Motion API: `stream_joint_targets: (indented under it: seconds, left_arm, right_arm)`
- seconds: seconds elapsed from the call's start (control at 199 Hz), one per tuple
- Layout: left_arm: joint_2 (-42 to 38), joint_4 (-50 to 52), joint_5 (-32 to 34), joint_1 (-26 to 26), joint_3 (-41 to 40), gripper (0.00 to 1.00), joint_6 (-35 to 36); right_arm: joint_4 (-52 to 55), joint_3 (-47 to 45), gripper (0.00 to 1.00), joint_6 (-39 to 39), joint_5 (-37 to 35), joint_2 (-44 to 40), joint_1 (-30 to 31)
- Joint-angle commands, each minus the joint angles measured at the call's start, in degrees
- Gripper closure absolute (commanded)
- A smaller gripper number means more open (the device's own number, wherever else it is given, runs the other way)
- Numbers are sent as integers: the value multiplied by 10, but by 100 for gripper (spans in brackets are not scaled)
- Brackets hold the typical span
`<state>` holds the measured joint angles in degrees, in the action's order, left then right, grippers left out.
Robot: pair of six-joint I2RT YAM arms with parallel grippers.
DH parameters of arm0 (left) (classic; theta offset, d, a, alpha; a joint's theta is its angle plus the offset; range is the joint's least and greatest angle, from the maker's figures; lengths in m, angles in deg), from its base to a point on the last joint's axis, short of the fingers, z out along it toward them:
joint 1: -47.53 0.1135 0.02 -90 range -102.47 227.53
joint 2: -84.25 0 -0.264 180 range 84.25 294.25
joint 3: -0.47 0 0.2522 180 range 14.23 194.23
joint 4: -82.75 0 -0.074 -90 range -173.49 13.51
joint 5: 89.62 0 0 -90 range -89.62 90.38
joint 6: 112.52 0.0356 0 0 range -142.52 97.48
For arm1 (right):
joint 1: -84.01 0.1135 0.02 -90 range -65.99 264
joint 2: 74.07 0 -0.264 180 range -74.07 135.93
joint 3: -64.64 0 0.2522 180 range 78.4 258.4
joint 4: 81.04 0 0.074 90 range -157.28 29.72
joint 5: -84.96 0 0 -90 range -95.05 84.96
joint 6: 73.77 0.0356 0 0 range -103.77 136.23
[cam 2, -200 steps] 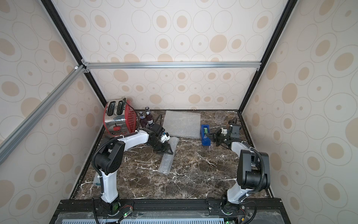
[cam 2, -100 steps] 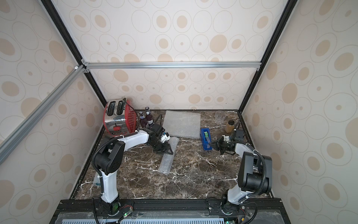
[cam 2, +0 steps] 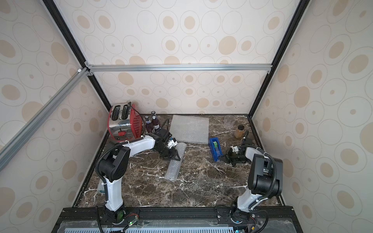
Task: Wrap wine bottles in bubble wrap
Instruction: Tear off the tape using the Tape Cutter, then stick the tape on the bubble wrap.
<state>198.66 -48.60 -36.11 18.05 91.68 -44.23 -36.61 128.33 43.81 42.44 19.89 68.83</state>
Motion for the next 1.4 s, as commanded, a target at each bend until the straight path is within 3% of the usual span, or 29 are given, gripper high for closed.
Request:
stream_joint_targets:
  seconds: [0.0,0.171,0.306,0.412,0.582,0.758,0.879,1.145,1.396]
  left_arm:
    - [27,40,46,-15,-15,53,17]
    - [35,42,47,-16,-12,53,19]
    - [32,35,43,-16,-20,53,20]
    - [34,42,44,-15,-12,53,24]
    - [26,23,30,-11,-30,53,6]
    - [14,-13,21,0,-51,53,-43]
    - [15,-39,20,10,-67,53,-91]
    - [12,-75,4,18,-83,54,-148]
    - [7,-59,1,18,-68,55,-113]
  right_arm:
    - [56,-13,100,-33,-112,20,-3]
    - [64,-22,100,-50,-129,11,-3]
    - [52,-29,100,-49,-67,-36,7]
    - [7,-48,100,-15,-15,-98,56]
    - [-178,-90,100,113,30,-150,189]
    - [-421,-178,100,325,-73,-178,283]
    - [-569,-254,100,464,-207,-185,345]
    - [-759,-268,100,563,-389,-103,479]
    - [-776,-148,100,525,-195,28,484]
